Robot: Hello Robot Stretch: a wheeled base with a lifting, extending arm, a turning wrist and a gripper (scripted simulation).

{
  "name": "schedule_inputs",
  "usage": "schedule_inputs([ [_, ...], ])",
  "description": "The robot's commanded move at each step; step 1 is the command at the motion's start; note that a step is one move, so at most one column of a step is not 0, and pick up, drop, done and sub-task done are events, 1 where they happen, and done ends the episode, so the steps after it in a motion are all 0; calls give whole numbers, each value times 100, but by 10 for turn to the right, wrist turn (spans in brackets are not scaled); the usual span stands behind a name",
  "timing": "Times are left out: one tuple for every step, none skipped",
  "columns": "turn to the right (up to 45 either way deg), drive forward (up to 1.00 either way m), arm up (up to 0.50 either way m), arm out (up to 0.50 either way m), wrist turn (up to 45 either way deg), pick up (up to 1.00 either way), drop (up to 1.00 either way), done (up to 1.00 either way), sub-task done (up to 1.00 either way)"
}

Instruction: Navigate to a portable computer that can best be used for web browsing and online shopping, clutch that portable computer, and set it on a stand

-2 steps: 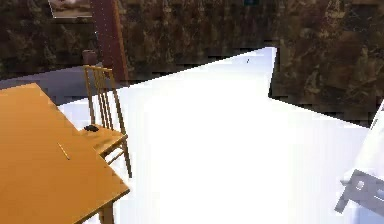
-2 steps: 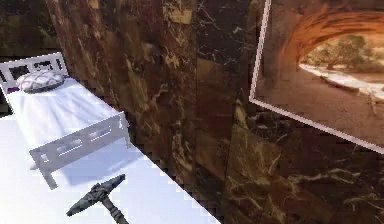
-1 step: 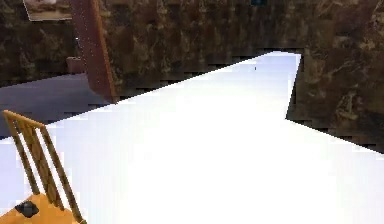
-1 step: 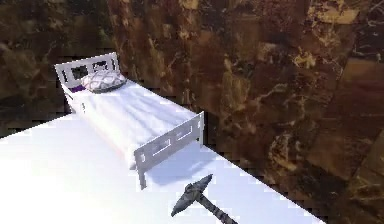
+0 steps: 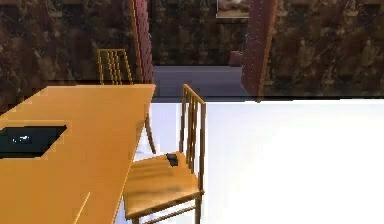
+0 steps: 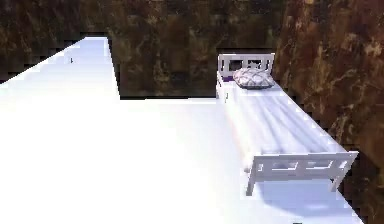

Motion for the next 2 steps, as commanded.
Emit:
schedule_inputs([
  [0, 50, 0, 0, 0, 0, 0, 0, 0],
  [-450, 0, 0, 0, 0, 0, 0, 0, 0],
])
